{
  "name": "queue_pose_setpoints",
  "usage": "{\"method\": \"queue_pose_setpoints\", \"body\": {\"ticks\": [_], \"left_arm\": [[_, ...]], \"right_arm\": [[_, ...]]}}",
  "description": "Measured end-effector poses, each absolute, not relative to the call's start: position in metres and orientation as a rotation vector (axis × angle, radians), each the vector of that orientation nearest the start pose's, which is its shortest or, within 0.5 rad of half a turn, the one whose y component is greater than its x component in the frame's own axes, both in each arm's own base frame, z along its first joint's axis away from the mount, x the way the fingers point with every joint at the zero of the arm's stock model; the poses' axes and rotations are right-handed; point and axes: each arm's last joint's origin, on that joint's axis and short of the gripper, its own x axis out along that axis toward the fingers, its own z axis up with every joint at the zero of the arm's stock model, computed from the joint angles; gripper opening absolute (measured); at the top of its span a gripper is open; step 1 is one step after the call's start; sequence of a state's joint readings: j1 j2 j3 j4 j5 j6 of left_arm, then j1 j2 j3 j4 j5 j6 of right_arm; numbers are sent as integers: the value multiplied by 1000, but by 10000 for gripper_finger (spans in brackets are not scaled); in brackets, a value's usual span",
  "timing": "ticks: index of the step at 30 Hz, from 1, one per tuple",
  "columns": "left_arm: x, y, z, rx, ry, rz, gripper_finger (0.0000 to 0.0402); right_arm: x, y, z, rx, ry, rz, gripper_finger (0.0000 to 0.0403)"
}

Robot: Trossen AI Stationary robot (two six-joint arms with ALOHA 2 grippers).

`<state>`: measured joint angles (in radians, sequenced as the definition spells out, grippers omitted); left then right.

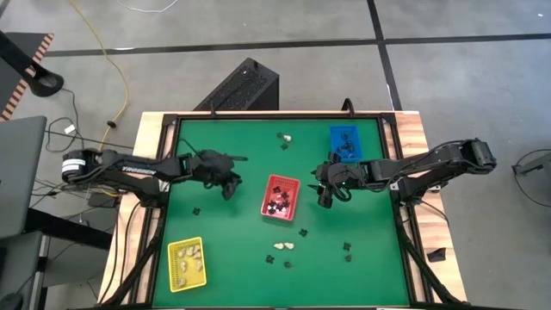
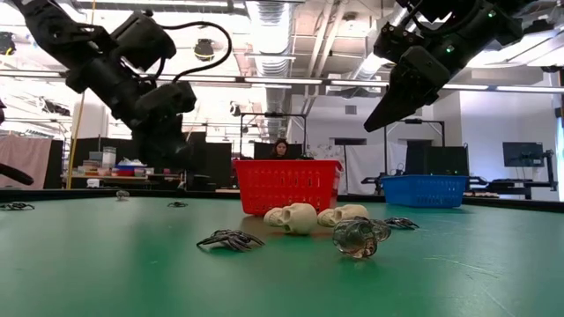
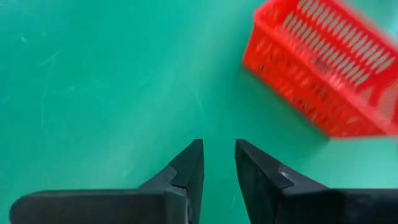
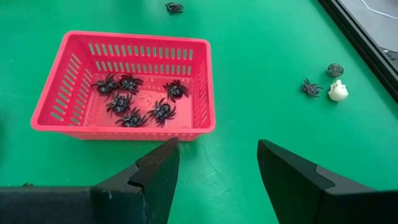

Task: Sort Halloween decoration
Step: Put the black spider toy into the red bin

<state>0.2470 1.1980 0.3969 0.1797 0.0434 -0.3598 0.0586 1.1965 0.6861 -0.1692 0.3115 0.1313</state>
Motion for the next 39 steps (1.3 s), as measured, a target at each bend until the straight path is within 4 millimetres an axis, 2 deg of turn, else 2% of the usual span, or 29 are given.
{"method": "queue_pose_setpoints", "body": {"ticks": [9,14,21,29,39], "left_arm": [[206,35,151,-9,730,347,161],[208,35,144,27,773,301,184],[217,36,124,81,832,267,183],[219,41,117,46,852,263,180],[211,55,113,-93,908,280,129]], "right_arm": [[241,5,222,0,652,-286,248],[241,5,222,3,652,-287,248],[241,5,222,2,655,-287,248],[240,5,222,0,657,-287,248],[241,5,222,-1,657,-286,248]]}}
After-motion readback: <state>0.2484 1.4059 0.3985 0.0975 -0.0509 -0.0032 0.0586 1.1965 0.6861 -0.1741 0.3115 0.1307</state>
